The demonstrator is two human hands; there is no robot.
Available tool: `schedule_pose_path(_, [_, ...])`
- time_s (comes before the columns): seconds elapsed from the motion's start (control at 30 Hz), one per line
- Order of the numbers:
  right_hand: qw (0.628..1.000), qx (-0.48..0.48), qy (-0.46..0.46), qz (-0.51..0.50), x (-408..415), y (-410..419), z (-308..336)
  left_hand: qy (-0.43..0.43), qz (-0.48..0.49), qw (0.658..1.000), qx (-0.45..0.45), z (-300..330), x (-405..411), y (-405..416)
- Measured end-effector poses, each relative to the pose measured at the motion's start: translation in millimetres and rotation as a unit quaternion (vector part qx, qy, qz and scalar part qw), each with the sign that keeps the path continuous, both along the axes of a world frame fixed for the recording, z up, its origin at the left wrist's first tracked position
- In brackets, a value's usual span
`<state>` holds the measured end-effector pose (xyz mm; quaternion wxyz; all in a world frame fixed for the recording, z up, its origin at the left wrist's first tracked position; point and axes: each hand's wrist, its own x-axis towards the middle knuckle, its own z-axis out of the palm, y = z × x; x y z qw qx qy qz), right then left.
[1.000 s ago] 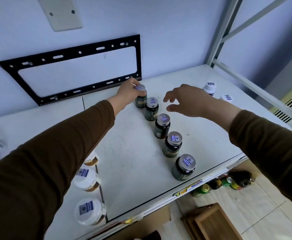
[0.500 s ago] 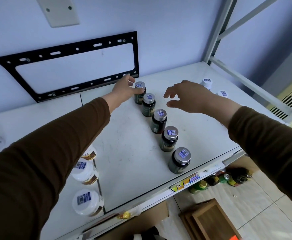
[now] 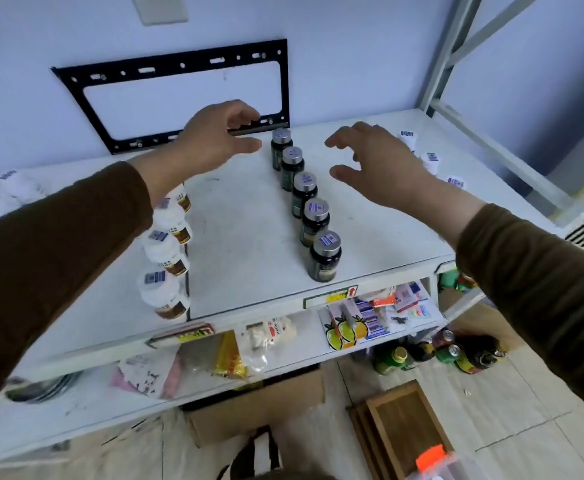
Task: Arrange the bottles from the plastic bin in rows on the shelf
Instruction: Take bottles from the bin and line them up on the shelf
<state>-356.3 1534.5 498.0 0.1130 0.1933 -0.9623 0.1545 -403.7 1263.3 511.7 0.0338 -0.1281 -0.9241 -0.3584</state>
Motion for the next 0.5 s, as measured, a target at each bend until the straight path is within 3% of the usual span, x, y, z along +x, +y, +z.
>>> schedule_pose_path(0.33, [0.998, -0.023, -0.009, 0.062, 114, 61, -21, 0.022, -0.013, 0.999, 0.022, -10, 157, 69])
schedule_pose_path(0.5, [0.998, -0.032, -0.036, 0.047, 175, 77, -49, 0.001, -0.023, 0.999, 0.031, -41, 224, 84])
